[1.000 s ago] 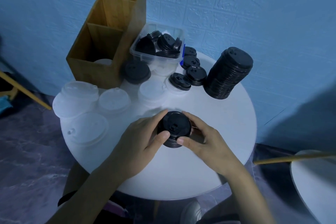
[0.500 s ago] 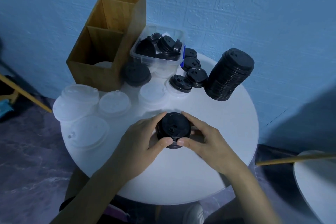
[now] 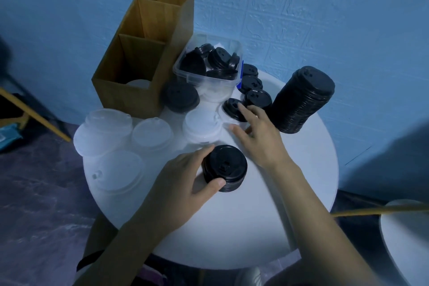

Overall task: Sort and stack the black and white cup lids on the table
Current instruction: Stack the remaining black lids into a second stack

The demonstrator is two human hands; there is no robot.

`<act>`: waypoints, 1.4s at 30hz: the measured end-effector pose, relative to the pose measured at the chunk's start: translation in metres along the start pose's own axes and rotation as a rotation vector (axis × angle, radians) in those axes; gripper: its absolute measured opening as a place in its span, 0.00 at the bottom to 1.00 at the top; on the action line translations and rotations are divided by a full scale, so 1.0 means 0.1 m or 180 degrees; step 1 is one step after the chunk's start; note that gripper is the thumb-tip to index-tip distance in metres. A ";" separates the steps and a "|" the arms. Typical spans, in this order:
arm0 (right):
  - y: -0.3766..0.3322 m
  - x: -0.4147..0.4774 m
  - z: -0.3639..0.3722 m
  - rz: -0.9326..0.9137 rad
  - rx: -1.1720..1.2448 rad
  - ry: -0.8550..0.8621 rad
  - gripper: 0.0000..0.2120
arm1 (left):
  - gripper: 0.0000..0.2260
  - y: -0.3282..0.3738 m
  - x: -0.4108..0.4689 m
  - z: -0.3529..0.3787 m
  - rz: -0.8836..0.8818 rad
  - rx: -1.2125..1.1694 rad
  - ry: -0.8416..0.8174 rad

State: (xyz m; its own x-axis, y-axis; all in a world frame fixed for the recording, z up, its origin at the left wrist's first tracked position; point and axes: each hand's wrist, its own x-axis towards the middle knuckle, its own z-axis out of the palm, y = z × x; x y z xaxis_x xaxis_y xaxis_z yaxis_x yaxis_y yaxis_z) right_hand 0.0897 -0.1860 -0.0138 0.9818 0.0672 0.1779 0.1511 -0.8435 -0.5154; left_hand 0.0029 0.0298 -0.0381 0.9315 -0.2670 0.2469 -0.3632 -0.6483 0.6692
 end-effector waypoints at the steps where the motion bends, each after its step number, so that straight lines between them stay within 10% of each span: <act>1: 0.00 0.00 0.01 0.0021 -0.0047 0.0069 0.27 | 0.29 0.00 0.00 0.00 -0.0004 -0.0005 0.0004; 6: -0.03 -0.09 -0.07 0.0143 0.0489 0.0481 0.09 | 0.31 0.00 -0.01 0.00 -0.0031 -0.0073 -0.0010; 25: -0.16 -0.62 -0.37 0.0309 0.2455 -0.0146 0.17 | 0.29 0.01 0.02 -0.02 -0.0047 -0.0093 -0.0084; 42: -0.18 -0.94 -0.35 -0.0322 0.0973 -0.0806 0.26 | 0.30 0.03 0.05 -0.06 -0.0060 -0.0108 -0.0244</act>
State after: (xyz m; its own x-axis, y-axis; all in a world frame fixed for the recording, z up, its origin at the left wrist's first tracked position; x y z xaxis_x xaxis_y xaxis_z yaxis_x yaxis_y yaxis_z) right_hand -0.0091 -0.1958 0.0079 0.9518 0.3029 0.0480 0.2381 -0.6313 -0.7381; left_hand 0.0066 0.0305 -0.0308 0.9336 -0.3097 0.1805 -0.3436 -0.6295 0.6969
